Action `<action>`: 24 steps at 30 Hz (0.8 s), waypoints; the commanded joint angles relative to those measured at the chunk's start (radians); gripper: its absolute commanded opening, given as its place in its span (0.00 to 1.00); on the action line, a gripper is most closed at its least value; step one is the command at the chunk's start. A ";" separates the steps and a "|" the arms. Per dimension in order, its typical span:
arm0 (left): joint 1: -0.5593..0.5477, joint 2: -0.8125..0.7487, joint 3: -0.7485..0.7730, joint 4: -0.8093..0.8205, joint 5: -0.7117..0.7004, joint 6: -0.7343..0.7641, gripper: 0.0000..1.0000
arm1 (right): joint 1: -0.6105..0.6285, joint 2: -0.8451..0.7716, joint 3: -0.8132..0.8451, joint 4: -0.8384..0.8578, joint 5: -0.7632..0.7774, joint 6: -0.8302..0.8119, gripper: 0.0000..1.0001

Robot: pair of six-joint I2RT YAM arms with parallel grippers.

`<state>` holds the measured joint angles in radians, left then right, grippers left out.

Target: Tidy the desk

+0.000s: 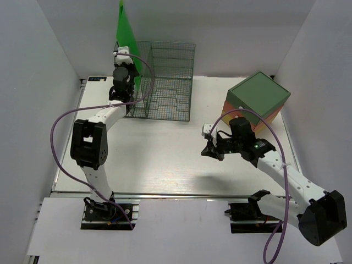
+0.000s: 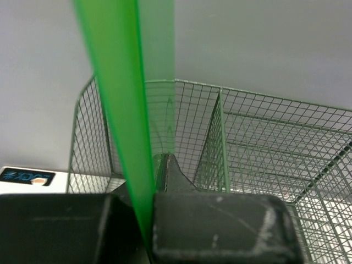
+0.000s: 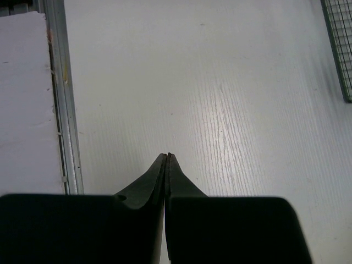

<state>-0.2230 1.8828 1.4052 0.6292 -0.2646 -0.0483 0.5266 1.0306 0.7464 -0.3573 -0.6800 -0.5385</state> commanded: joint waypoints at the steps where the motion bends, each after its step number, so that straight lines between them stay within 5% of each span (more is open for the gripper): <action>1: 0.019 0.007 0.048 0.119 0.073 -0.051 0.00 | 0.004 0.017 0.045 -0.012 0.016 -0.029 0.00; 24: -0.018 0.058 -0.156 0.385 -0.013 -0.084 0.00 | 0.004 0.066 0.047 -0.035 0.016 -0.057 0.00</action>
<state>-0.2291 1.9659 1.2476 0.9150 -0.2577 -0.1284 0.5304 1.0908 0.7570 -0.3927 -0.6540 -0.5808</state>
